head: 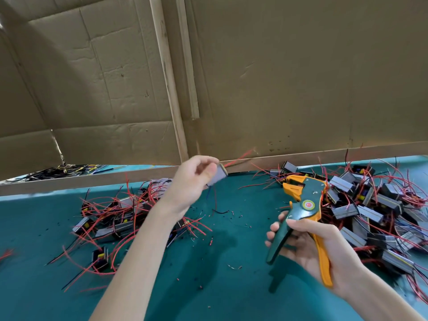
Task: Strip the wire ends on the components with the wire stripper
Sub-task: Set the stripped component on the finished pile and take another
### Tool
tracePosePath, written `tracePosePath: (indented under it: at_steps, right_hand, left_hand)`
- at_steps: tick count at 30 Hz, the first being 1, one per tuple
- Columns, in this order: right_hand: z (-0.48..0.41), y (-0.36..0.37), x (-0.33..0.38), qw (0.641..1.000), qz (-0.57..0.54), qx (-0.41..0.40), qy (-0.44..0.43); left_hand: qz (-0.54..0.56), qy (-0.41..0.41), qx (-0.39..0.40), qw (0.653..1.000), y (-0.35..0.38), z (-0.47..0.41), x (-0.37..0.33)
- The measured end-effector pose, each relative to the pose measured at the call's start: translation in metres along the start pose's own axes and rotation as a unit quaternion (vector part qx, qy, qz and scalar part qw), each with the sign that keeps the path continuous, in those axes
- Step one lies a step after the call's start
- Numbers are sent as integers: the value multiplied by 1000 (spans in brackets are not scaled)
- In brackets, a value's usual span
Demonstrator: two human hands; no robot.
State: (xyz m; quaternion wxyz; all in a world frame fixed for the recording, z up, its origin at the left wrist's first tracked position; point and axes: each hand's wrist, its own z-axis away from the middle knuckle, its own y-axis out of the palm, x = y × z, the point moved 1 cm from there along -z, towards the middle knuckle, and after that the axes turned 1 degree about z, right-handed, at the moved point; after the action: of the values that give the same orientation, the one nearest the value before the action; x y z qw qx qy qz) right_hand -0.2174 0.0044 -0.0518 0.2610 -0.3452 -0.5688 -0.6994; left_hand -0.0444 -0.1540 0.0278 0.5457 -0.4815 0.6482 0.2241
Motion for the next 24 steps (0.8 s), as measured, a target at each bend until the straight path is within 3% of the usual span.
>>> tracePosePath:
  at_steps: [5,10,12,19,24]
  right_hand:
    - [-6,-8,5,998,-20,-46,-35]
    - [-7,-13,7,997,-35,-64,-41]
    - [-6,-12,7,997,-32,-62,-38]
    - [-3,-3,3,999,-7,-39,-16]
    - [-2,0,1,999,-6,-32,-6]
  left_hand:
    - [-248,112,61,960,34,2,30]
    - [-401,-4,185,897,35,5,72]
    - [-416,-19,188,890,33,5,74]
    - [-421,58,95,900,61,15,80]
    - [-308,42,79,947,61,15,88]
